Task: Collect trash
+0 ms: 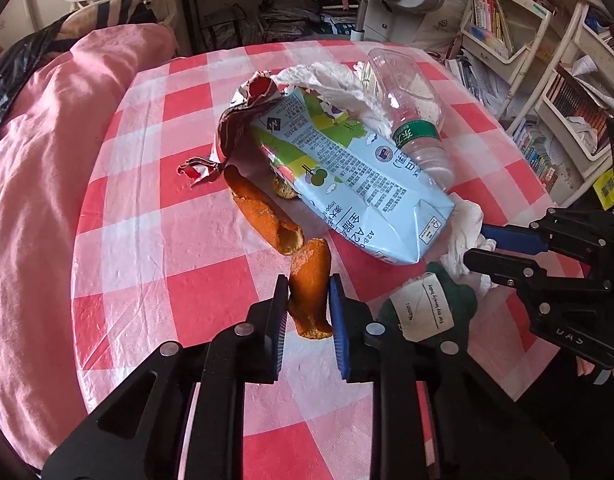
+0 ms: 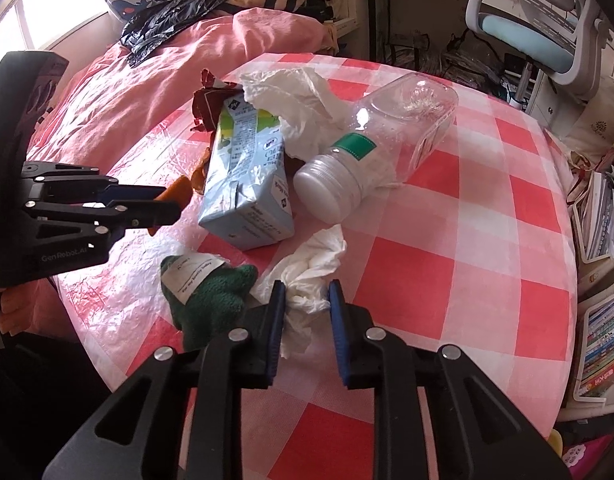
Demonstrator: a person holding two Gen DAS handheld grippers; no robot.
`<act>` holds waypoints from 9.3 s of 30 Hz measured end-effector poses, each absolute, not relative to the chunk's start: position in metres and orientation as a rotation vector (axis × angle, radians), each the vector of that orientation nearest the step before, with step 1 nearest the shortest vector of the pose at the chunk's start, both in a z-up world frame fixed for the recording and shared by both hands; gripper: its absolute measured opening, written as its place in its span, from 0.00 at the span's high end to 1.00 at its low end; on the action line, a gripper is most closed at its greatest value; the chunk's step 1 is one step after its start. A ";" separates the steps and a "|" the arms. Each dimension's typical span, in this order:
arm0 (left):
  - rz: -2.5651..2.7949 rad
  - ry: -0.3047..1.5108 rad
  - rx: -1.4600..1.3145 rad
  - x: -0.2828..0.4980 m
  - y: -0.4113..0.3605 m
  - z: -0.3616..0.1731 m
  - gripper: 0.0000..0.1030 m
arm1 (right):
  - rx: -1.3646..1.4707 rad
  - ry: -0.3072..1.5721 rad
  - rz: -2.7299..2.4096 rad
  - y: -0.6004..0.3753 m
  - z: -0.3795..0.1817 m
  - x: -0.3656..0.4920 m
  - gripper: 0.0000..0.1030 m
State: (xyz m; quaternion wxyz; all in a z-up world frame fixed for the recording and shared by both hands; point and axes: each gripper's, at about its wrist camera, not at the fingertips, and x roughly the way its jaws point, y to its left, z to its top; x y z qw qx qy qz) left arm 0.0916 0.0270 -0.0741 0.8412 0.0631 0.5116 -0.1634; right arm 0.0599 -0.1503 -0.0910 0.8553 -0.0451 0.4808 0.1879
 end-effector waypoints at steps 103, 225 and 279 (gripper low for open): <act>-0.208 0.845 0.003 0.064 0.046 -0.012 0.81 | -0.125 0.895 0.391 -0.152 -0.074 0.046 0.78; -0.041 0.879 -0.237 0.048 0.083 -0.021 0.13 | -0.059 0.738 0.269 -0.184 -0.027 0.020 0.23; -0.042 0.883 -0.239 0.049 0.084 -0.021 0.13 | -0.078 0.738 0.275 -0.178 -0.029 0.019 0.23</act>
